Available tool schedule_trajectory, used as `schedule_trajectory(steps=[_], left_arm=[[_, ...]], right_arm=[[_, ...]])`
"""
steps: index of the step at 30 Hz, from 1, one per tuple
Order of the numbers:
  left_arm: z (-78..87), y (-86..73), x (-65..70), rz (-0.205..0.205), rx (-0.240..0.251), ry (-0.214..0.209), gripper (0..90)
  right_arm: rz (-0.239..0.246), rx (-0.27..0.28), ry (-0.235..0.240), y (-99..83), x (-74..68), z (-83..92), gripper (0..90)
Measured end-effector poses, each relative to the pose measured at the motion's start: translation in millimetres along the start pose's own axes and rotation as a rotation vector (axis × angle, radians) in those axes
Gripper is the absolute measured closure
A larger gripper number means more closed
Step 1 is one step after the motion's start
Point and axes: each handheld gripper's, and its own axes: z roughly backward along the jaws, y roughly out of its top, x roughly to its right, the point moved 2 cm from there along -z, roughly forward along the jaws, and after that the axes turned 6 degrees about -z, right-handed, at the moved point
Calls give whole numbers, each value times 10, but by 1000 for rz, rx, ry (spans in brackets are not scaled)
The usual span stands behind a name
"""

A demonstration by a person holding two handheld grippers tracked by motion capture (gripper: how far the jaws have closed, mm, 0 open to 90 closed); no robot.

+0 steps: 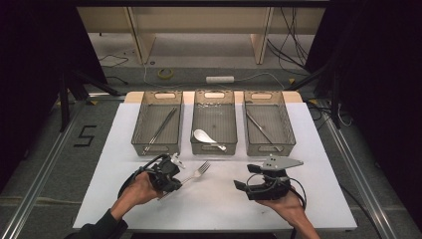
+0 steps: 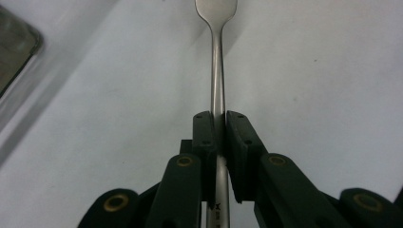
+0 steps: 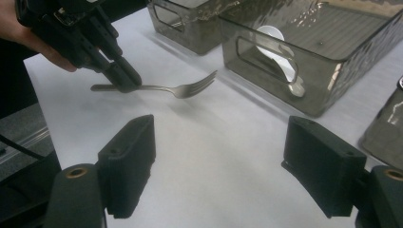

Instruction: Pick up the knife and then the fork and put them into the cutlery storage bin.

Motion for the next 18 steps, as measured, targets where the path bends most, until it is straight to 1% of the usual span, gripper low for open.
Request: schedule_trajectory(steps=[2,5,6,7,9,10,11,12,13,14,16,18], left_arm=[[36,14,14,-8,7,-4,826],[86,48,56,-12,22,-27,826],[110,71,79,-30,20,-48,825],[110,71,79,-30,20,-48,825],[123,95,120,-39,18,-59,826],[128,108,140,-50,16,-62,825],[133,123,162,-57,17,-65,825],[137,137,186,-66,13,-72,825],[143,153,205,-74,14,-77,825],[145,169,223,-79,13,-85,825],[154,195,259,-97,11,-92,825],[158,217,293,-105,8,-104,825]], right_arm=[[8,3,9,9,-25,-9,269],[20,3,17,19,-63,-24,269],[46,7,36,31,-118,-43,269],[46,7,36,31,-118,-43,269],[77,8,48,42,-192,-65,269],[107,3,70,52,-269,-91,270],[132,-3,83,57,-305,-109,271],[132,-3,83,57,-305,-109,271],[169,-21,102,68,-375,-158,272],[169,-21,102,68,-375,-158,272],[201,-32,115,78,-441,-217,272],[231,-45,116,80,-484,-257,272]])
